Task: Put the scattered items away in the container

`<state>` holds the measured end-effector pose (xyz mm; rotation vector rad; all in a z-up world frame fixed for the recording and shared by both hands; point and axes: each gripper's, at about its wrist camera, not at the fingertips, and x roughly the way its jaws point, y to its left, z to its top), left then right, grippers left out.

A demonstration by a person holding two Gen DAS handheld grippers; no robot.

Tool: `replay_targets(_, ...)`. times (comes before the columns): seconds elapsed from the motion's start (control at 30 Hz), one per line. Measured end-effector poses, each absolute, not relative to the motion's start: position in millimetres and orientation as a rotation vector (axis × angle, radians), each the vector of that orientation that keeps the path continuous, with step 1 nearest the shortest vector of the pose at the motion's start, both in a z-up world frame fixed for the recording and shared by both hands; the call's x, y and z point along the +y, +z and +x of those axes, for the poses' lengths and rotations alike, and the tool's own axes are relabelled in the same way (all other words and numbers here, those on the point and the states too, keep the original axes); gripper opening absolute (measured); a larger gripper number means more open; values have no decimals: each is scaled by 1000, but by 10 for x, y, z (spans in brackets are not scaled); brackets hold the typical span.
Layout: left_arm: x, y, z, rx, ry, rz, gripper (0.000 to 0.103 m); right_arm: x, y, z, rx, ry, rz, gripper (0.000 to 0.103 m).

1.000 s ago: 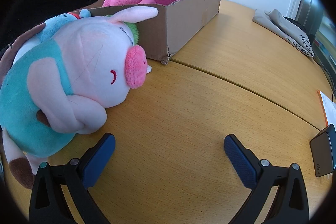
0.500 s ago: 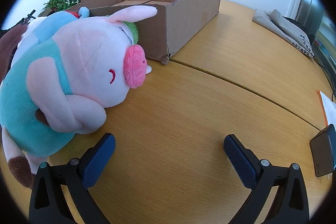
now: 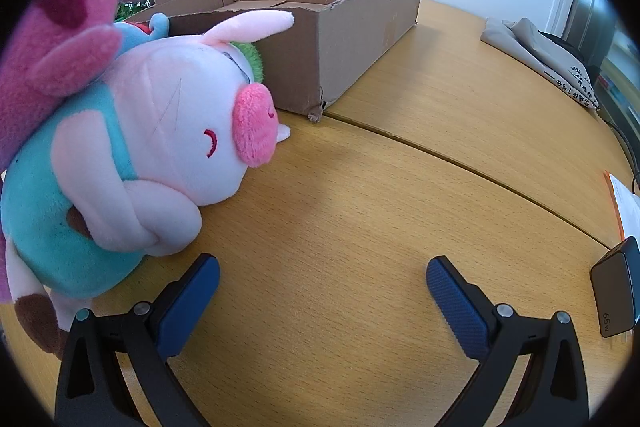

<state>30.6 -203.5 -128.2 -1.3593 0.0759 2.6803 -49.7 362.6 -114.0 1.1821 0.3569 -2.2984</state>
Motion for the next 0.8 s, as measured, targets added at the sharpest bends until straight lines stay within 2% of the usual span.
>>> replay_targets(0.8, -1998, -1281, 297, 50, 2717, -1379, 103, 3596, -1126, -499, 360, -2295, 1180, 103)
